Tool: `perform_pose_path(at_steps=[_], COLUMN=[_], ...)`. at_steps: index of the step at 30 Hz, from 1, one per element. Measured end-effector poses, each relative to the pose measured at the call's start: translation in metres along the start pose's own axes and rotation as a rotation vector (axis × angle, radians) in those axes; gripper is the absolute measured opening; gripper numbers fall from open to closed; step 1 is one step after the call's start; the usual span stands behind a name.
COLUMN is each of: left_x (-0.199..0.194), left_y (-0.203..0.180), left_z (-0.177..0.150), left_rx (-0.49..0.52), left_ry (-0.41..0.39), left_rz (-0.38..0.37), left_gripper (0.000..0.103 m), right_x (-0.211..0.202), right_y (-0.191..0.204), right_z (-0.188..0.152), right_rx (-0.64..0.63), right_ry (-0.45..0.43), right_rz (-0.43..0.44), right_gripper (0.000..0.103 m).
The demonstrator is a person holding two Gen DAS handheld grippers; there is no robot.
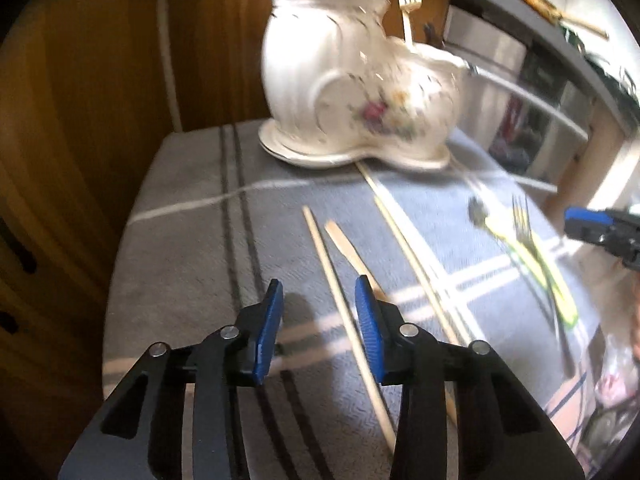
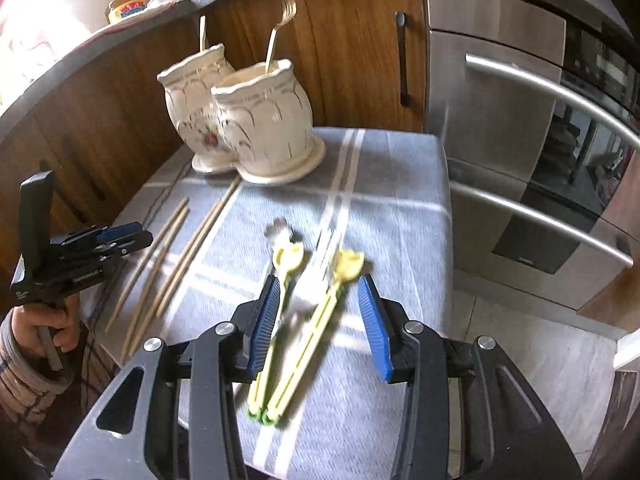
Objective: Organize utensils
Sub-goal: 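Return both tools to the table and open over the remaining utensils, then grasp a chopstick with the left tool while the right grasps a yellow spoon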
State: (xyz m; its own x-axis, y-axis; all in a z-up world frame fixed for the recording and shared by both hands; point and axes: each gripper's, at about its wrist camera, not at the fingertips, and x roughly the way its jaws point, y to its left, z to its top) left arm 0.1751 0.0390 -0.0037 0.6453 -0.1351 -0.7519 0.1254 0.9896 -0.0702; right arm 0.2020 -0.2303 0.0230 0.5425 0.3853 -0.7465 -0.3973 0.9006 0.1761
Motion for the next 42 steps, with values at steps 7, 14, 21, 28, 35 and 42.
perform_pose_path(at_steps=[7, 14, 21, 28, 35, 42], left_x=[0.005, -0.001, -0.002, 0.001, 0.007, 0.017], left_y=[-0.006, 0.007, 0.012, 0.013, 0.015, 0.021], left_z=[0.000, -0.003, -0.003, 0.003, 0.019, 0.035], left_rx=[0.073, 0.053, 0.045, 0.050, 0.088, 0.085], left_ry=[0.025, 0.019, 0.021, 0.065, 0.230, 0.341], left_rz=[0.072, 0.077, 0.072, 0.062, 0.008, -0.051], left_gripper=[0.014, 0.014, 0.014, 0.014, 0.014, 0.014], right_x=[0.016, 0.029, 0.038, 0.047, 0.062, 0.069], right_y=[-0.001, 0.006, 0.000, -0.012, -0.014, -0.012], right_z=[-0.013, -0.009, -0.003, 0.010, 0.032, 0.041], right_rx=[-0.027, -0.036, -0.078, -0.111, -0.124, -0.137], right_ry=[0.069, 0.108, 0.150, 0.218, 0.353, 0.431], right_rz=[-0.029, -0.019, -0.081, -0.105, -0.093, -0.098], right_gripper=[0.018, 0.018, 0.018, 0.018, 0.018, 0.017])
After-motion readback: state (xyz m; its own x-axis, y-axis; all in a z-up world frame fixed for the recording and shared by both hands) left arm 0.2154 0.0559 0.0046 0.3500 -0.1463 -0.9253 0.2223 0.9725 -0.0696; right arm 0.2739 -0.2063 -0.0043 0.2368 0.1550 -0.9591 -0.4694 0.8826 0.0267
